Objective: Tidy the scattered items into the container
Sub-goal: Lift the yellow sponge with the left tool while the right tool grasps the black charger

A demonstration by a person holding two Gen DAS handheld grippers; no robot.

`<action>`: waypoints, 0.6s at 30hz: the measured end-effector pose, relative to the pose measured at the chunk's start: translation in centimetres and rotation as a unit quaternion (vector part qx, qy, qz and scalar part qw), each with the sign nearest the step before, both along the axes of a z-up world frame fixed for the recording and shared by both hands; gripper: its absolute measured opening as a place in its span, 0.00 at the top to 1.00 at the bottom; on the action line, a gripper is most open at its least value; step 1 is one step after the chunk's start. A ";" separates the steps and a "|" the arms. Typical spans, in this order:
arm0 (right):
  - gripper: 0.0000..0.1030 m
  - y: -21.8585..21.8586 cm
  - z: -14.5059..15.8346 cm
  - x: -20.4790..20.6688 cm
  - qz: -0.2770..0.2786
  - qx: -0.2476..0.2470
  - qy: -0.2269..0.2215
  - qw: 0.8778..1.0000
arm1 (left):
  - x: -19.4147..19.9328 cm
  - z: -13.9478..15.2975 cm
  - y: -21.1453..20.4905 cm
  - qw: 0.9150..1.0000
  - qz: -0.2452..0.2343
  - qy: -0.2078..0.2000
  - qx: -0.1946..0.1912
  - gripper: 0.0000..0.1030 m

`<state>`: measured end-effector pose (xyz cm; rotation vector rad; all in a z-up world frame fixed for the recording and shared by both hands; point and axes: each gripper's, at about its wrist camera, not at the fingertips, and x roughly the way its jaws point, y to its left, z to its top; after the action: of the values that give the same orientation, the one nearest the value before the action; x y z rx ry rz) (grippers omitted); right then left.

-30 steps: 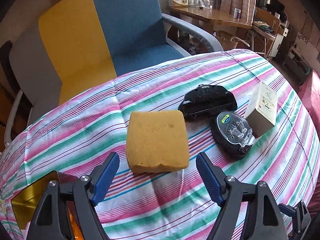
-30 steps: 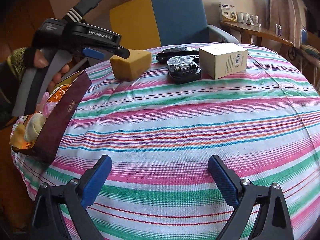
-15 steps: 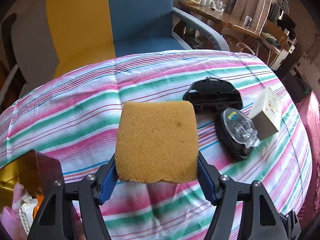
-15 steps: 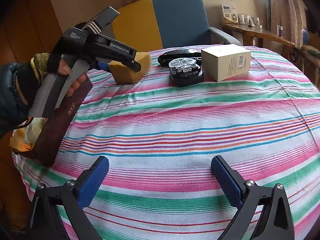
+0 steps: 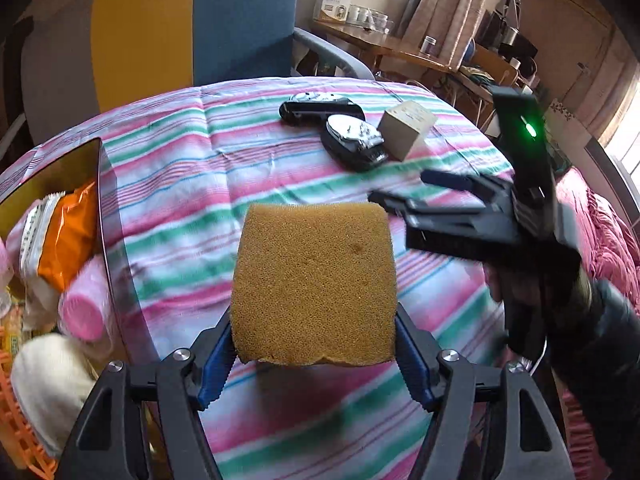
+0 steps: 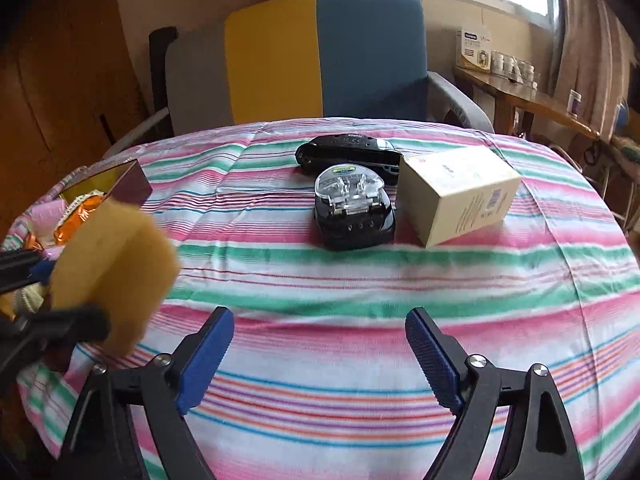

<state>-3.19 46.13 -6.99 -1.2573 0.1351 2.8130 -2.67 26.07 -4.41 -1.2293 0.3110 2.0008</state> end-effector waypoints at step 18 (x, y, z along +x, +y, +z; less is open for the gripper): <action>0.18 1.9 -1.8 -10.8 -0.003 0.032 -0.048 0.998 | 3.8 -1.9 -1.4 0.995 -0.045 0.083 -0.018 0.27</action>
<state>-14.04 48.03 -8.79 -1.3724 0.0441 2.7209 1.17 24.63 -6.31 -1.0543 0.4779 2.0301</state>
